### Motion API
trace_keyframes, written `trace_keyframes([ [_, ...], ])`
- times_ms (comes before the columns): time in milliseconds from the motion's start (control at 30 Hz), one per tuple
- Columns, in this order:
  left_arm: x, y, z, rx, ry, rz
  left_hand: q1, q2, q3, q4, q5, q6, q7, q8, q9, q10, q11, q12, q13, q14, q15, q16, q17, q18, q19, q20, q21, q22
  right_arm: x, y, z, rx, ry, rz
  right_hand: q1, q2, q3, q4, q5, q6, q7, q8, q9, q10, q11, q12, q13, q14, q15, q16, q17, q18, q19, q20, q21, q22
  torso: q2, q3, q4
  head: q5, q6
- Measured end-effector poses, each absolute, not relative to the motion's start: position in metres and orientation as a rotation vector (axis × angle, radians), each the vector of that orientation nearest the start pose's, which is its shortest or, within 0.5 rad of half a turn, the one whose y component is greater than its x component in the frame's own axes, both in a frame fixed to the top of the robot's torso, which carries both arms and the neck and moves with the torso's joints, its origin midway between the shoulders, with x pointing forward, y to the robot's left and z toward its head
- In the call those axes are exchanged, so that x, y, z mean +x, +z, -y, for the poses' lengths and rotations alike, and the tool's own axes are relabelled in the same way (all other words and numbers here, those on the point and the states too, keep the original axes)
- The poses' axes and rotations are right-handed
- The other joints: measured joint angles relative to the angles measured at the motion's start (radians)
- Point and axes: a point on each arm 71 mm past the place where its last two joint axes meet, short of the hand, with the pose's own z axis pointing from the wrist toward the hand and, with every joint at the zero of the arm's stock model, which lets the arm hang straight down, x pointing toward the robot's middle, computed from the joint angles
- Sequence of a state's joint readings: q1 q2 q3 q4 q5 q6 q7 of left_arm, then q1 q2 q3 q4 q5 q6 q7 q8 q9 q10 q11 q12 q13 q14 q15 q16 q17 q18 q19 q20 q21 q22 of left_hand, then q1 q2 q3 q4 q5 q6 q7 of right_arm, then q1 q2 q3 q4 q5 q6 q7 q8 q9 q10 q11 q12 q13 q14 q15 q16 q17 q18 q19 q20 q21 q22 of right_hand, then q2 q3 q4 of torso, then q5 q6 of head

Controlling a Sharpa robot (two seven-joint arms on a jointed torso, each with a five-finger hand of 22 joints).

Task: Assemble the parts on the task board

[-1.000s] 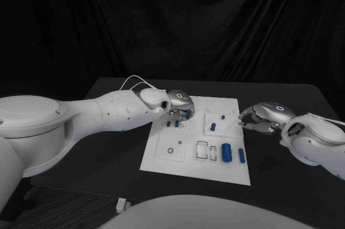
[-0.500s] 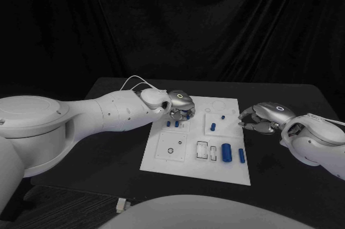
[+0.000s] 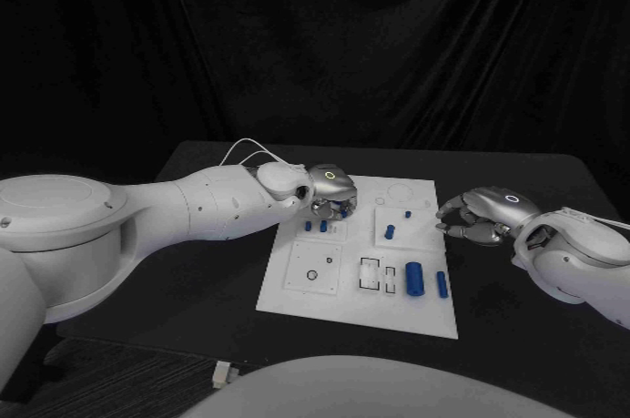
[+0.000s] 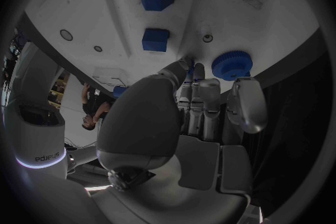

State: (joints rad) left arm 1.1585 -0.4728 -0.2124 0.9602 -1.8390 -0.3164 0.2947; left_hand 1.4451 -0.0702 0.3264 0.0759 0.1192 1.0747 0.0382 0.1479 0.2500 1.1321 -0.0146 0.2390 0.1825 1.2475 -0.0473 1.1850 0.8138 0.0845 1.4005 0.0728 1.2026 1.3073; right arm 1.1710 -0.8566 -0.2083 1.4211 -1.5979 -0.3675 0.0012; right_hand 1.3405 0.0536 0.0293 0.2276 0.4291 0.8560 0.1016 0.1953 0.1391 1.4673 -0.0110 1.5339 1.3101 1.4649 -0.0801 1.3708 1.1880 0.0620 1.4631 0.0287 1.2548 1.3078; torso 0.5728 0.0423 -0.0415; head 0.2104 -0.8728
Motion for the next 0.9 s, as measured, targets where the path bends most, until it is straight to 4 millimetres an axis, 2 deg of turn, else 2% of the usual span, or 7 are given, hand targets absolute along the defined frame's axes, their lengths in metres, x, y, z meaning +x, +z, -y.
trace_keyframes([
  [233,0.519,-0.285,-0.152,0.880,-0.590,-1.589,0.011,0.008,-0.005,-0.012,-0.004,0.028,0.010,0.009,0.008,0.028,0.006,0.000,0.005,0.025,-0.003,0.007,0.007,0.000,0.028,-0.003,0.051,0.000,0.466,-0.258,0.234,-0.373,0.543,-1.737,0.000,0.000,0.000,0.000,0.000,0.004,-0.004,0.000,0.000,0.000,0.000,0.001,0.000,0.000,0.000,0.000,-0.001,0.000,0.000,0.000,0.000,0.000,0.000,0.0000,0.0001,0.001,0.000],
  [367,0.516,-0.281,-0.157,0.872,-0.599,-1.557,0.018,0.010,-0.006,-0.017,-0.022,0.028,0.010,0.010,0.009,0.031,0.009,-0.016,0.001,0.038,-0.004,0.007,0.004,0.000,0.033,-0.004,0.058,0.000,0.466,-0.258,0.234,-0.373,0.542,-1.737,0.000,0.000,0.000,0.000,0.000,0.004,-0.004,0.000,0.000,0.000,0.000,0.002,0.000,0.000,0.000,0.000,-0.001,0.000,0.000,0.000,0.000,0.000,0.000,0.0000,0.0001,0.000,0.000],
  [500,0.518,-0.265,-0.162,0.872,-0.596,-1.515,0.018,0.011,-0.006,-0.017,-0.044,0.027,0.010,-0.016,0.006,0.030,0.005,-0.042,-0.011,0.039,-0.003,-0.008,-0.014,0.000,0.033,-0.004,0.050,0.000,0.466,-0.258,0.235,-0.372,0.540,-1.737,0.000,0.000,0.000,0.000,0.000,0.004,-0.004,0.000,0.000,0.000,0.000,0.002,0.000,0.000,0.000,0.000,-0.001,0.000,0.000,0.000,0.000,0.000,0.000,0.0000,0.0001,0.001,0.000],
  [633,0.523,-0.246,-0.169,0.873,-0.585,-1.489,0.022,0.020,-0.004,-0.015,-0.061,0.002,-0.001,-0.036,-0.006,0.013,-0.001,-0.068,-0.021,0.039,-0.003,-0.020,-0.027,0.000,0.028,-0.004,0.027,0.000,0.466,-0.258,0.236,-0.372,0.539,-1.738,0.000,0.000,0.000,0.000,0.000,0.004,-0.004,0.000,0.000,0.000,0.000,-0.002,0.000,0.000,0.000,0.000,-0.001,0.000,0.000,0.000,0.000,0.000,0.000,0.0000,0.0003,0.003,0.000],
  [900,0.521,-0.240,-0.184,0.878,-0.565,-1.542,0.021,0.019,-0.012,-0.005,-0.066,-0.003,0.001,-0.044,-0.010,-0.001,-0.001,-0.081,-0.027,0.030,-0.001,-0.027,-0.041,0.000,0.022,-0.001,0.017,0.000,0.466,-0.258,0.235,-0.372,0.539,-1.738,0.000,0.000,0.000,0.000,0.000,0.004,-0.004,0.000,0.000,0.000,0.000,-0.002,0.001,0.000,0.000,0.000,-0.003,0.000,0.000,0.000,0.000,0.000,-0.002,-0.0001,0.0005,0.000,0.000],
])
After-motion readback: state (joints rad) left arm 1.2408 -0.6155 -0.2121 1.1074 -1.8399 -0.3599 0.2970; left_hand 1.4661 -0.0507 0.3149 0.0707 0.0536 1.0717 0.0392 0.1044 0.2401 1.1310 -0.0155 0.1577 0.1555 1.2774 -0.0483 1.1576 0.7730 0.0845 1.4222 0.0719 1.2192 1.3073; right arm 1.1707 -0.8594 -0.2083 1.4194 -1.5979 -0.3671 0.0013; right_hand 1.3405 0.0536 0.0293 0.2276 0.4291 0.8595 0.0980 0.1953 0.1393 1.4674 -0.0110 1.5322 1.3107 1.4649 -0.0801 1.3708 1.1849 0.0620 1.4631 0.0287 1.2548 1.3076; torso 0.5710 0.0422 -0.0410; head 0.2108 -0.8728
